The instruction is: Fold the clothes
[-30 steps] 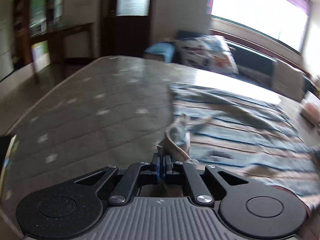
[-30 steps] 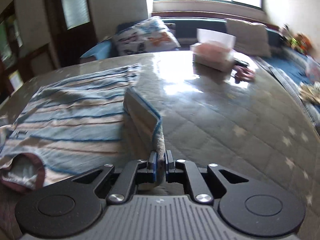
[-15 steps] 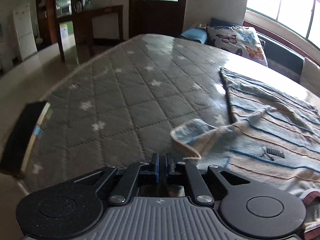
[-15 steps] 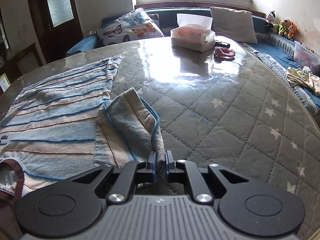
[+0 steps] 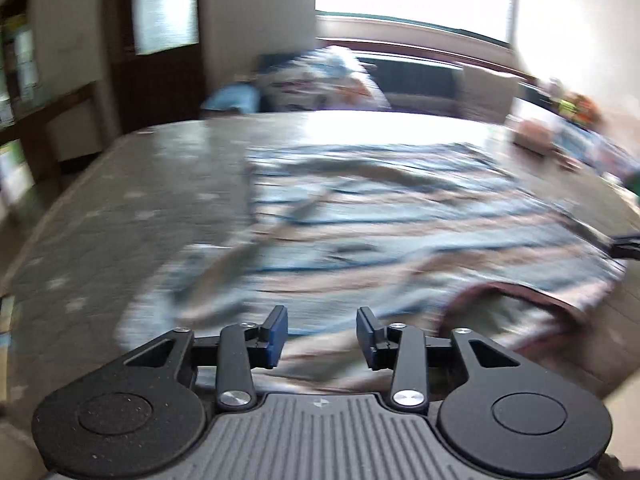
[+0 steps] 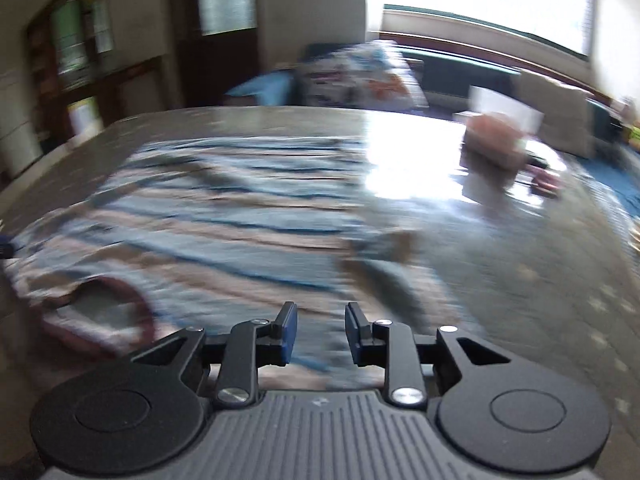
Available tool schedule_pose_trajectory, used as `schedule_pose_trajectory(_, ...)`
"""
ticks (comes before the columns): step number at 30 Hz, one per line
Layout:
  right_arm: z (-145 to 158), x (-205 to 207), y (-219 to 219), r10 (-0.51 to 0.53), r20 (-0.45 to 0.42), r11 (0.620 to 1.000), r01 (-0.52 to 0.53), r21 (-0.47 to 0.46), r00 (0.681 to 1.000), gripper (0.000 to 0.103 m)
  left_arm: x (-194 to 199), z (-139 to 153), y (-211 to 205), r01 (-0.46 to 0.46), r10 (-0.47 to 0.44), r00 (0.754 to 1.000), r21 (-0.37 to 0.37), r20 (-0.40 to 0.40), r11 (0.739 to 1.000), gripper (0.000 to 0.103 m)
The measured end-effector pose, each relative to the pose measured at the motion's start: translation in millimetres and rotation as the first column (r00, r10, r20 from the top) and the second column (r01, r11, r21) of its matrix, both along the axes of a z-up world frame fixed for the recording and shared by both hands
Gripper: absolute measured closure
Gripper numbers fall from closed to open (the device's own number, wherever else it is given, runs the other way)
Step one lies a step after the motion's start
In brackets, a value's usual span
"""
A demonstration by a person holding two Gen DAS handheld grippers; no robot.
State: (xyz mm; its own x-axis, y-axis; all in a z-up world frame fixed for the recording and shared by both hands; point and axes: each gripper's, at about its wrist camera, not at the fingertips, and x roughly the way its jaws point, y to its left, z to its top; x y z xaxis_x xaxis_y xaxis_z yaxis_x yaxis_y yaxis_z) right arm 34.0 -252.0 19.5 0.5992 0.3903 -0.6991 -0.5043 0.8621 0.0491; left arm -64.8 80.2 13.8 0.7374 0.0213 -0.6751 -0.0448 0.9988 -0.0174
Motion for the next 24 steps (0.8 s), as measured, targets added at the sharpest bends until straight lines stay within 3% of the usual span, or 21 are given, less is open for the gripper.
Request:
schedule_pose_trajectory(4, -5, -12, 39, 0.157, -0.031, 0.988, -0.157, 0.015, 0.987, 0.073, 6, -9, -33, 0.114, -0.113, 0.993, 0.006, -0.03, 0.993, 0.059)
schedule_pose_trajectory(9, -16, -27, 70, 0.259, -0.045, 0.966, -0.259, -0.006, 0.965, 0.073, 5, -20, -53, 0.167, -0.166, 0.985, 0.014, -0.044, 0.986, 0.06)
schedule_pose_trajectory(13, -25, -31, 77, 0.27, -0.052, 0.962, -0.272, -0.031, 0.961, 0.075, 6, -27, -58, 0.177, -0.176, 0.982, 0.012, -0.066, 0.984, 0.072)
schedule_pose_trajectory(18, -30, -35, 75, 0.267, -0.048, 0.962, -0.269, -0.037, 0.962, 0.095, 1, -24, -58, 0.188, -0.187, 0.981, 0.017, -0.055, 0.982, 0.083)
schedule_pose_trajectory(24, -17, -38, 69, 0.278, -0.037, 0.96, -0.278, -0.015, 0.96, 0.097, -2, -21, -55, 0.207, -0.206, 0.977, 0.019, -0.06, 0.978, 0.084)
